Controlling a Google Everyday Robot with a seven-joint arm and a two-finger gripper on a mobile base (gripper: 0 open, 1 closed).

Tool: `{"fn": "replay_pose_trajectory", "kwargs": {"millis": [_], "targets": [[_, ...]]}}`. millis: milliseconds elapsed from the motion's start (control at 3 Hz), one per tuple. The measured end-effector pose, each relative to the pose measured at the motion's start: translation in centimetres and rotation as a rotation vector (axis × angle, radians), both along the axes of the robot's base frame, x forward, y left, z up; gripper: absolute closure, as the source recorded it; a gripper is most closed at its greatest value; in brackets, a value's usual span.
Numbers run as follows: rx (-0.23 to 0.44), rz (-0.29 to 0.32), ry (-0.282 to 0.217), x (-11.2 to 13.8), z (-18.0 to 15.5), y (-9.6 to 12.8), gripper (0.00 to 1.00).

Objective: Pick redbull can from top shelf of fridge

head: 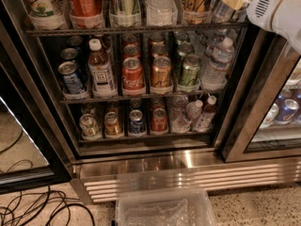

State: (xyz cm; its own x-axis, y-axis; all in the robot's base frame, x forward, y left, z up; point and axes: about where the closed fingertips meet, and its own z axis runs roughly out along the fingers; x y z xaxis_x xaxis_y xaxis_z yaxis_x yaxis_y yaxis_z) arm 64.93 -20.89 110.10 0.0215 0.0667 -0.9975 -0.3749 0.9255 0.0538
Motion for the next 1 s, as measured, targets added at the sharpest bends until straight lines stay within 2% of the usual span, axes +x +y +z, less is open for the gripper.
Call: {"fn": "replay_pose_trajectory", "kwargs": {"millis": [667, 1000], "targets": [[0.062, 0.274, 0.169, -5.5, -2.8, 4.3, 1.00], [0.030, 0.314, 0.227, -6.9, -4.3, 4.9, 1.00]]}}
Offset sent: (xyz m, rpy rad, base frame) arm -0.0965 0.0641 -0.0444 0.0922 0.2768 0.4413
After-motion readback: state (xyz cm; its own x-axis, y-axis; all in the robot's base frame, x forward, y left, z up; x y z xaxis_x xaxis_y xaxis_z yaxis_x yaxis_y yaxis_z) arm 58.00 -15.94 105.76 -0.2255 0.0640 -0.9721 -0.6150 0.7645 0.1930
